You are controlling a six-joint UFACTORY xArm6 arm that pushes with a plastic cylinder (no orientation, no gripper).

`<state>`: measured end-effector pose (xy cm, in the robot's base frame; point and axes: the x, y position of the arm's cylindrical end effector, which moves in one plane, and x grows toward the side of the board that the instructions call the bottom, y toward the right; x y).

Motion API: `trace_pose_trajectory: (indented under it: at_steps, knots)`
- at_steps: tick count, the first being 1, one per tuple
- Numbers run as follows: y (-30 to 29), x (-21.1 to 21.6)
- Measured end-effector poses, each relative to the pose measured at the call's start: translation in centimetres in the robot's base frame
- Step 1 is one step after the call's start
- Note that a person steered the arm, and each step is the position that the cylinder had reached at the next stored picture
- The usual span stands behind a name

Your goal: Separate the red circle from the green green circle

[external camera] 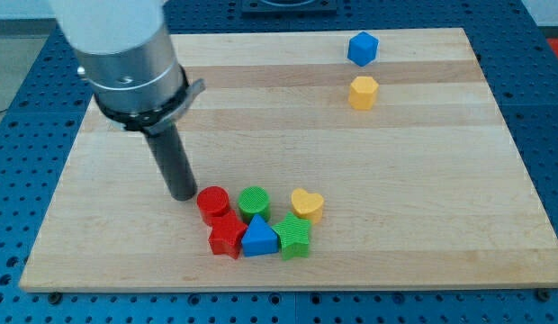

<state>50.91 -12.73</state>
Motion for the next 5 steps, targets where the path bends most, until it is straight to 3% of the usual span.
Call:
trace_pose_trajectory:
  at_steps: [2, 3, 5]
  knots:
    - [0.3, -0.1]
    - [3.3, -2.2]
    - [21.7, -6.6]
